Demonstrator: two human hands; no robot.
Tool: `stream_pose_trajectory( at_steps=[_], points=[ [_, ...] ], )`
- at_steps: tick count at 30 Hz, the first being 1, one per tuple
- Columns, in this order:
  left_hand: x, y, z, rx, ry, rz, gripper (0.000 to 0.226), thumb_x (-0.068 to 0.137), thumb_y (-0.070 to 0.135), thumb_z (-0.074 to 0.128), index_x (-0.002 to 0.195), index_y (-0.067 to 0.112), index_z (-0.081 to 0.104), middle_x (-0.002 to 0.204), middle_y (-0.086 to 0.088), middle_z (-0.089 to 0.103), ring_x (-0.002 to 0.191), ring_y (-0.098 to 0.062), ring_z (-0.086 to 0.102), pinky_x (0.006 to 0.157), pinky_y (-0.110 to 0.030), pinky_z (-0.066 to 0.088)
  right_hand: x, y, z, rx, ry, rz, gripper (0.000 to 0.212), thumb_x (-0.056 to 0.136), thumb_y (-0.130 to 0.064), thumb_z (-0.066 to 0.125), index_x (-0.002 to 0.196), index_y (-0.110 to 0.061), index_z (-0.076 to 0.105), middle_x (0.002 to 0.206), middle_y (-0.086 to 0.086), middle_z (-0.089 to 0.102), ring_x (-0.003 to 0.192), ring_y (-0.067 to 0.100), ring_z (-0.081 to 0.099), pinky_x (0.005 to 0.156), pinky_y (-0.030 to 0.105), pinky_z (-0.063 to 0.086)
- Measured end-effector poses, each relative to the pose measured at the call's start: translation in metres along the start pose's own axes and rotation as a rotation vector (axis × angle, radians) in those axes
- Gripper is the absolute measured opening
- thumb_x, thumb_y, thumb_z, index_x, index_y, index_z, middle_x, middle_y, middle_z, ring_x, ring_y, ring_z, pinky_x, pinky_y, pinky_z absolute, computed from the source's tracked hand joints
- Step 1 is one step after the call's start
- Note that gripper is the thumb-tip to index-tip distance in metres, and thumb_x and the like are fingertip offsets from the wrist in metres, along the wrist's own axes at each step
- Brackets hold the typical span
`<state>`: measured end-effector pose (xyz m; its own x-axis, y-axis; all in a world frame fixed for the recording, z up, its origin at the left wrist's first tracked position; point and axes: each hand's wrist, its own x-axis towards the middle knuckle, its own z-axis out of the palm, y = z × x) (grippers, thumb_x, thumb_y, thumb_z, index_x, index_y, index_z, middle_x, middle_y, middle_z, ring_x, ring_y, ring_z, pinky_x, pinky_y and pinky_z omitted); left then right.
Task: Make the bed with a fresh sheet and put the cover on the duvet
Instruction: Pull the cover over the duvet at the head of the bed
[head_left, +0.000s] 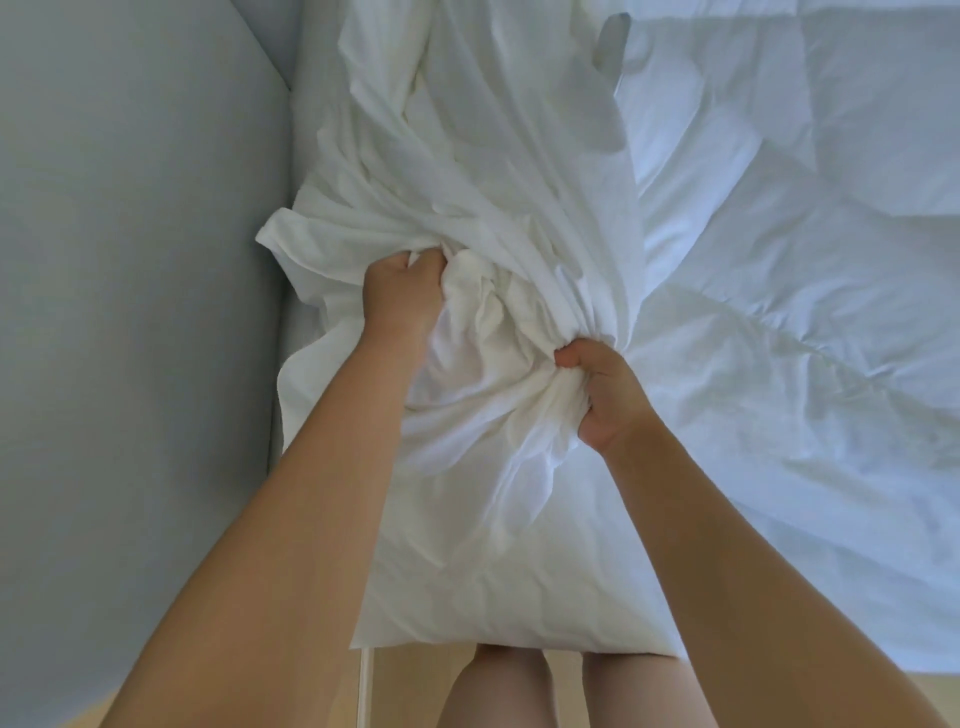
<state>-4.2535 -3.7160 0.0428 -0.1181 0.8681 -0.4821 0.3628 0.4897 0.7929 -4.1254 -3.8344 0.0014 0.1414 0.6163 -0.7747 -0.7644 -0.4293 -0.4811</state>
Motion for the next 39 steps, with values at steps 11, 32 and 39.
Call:
stream_pose_trajectory(
  at_steps=[11, 32, 39],
  points=[
    [-0.144, -0.037, -0.068, -0.123, 0.097, -0.023, 0.041, 0.081, 0.013, 0.058, 0.046, 0.02, 0.039, 0.04, 0.01, 0.032, 0.038, -0.005, 0.026, 0.038, -0.016, 0.021, -0.056, -0.105, -0.055, -0.383, 0.327, -0.25, 0.011, 0.042, -0.011, 0.057, 0.048, -0.016, 0.065, 0.067, 0.004, 0.06, 0.065, 0.024, 0.059, 0.06, 0.031, 0.05],
    [-0.168, -0.075, 0.014, -0.027, -0.013, -0.165, 0.012, 0.087, 0.031, 0.062, 0.077, 0.025, 0.057, 0.079, 0.004, 0.061, 0.074, -0.015, 0.059, 0.075, -0.034, 0.052, -0.074, 0.003, -0.028, -1.132, 0.027, -0.714, 0.017, 0.096, -0.013, 0.041, 0.079, -0.012, 0.041, 0.065, -0.008, 0.042, 0.057, 0.007, 0.04, 0.052, 0.013, 0.036],
    [-0.182, -0.085, 0.001, -0.219, 0.028, -0.046, 0.023, 0.087, 0.017, 0.064, 0.066, 0.011, 0.055, 0.047, 0.015, 0.046, 0.043, -0.002, 0.042, 0.045, -0.014, 0.034, -0.053, -0.046, -0.046, -0.927, 0.403, -0.663, 0.031, 0.1, -0.024, 0.039, 0.07, -0.019, 0.035, 0.067, -0.009, 0.039, 0.058, 0.002, 0.037, 0.056, 0.015, 0.031]
  ],
)
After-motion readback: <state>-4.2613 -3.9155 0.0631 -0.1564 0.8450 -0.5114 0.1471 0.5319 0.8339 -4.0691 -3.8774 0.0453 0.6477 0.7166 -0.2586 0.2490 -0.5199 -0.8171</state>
